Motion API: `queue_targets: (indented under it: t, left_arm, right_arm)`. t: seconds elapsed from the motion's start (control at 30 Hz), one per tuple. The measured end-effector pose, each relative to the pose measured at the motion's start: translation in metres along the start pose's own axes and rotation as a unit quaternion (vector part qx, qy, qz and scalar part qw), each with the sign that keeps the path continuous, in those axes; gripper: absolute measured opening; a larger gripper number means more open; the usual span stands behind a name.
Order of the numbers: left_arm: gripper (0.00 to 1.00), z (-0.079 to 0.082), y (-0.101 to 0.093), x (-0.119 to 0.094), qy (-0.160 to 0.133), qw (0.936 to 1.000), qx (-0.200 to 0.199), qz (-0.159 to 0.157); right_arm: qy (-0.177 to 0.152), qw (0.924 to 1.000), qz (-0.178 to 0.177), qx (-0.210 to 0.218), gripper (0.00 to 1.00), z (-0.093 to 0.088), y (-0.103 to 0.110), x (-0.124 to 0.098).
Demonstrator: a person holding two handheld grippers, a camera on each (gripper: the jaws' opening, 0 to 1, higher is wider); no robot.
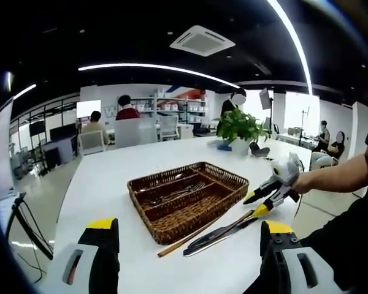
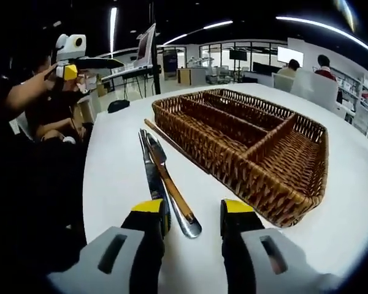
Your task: Arrange the knives, forks, and spoons in their matching storage slots by inserting each utensil handle-first until every utensil is classified and aligned in the correct compartment
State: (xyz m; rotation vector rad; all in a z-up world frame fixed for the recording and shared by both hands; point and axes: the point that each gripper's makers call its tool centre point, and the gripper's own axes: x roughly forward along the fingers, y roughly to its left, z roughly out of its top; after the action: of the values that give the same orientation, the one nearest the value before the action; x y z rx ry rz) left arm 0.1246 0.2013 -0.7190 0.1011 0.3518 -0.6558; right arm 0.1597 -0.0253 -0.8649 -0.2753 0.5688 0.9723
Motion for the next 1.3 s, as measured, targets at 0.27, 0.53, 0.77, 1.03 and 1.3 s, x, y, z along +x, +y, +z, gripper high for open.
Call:
queue_targets:
  t: [0.27, 0.53, 0.77, 1.03, 1.3]
  left_arm:
    - [1.00, -0.002, -0.001, 0.000, 0.002, 1.0000, 0.000, -0.001]
    - [1.00, -0.003, -0.001, -0.002, 0.001, 1.0000, -0.002, 0.001]
    - [1.00, -0.002, 0.001, -0.003, -0.002, 1.0000, -0.003, 0.002]
    - [1.00, -0.001, 0.002, -0.004, -0.004, 1.0000, -0.002, 0.003]
    - [1.00, -0.002, 0.002, -0.004, -0.002, 1.0000, -0.002, 0.004]
  right_arm:
    - [0.016, 0.9997, 0.006, -0.017, 0.21, -0.006, 0.005, 0.008]
    - [0.011, 0.9994, 0.019, -0.026, 0.09, -0.004, 0.010, 0.007]
    - [0.017, 0.9967, 0.041, -0.068, 0.06, -0.004, 0.022, 0.006]
    - [0.004, 0.9942, 0.084, -0.066, 0.04, 0.007, 0.045, 0.000]
    - [0.003, 0.9925, 0.107, -0.058, 0.03, 0.009, 0.054, -0.008]
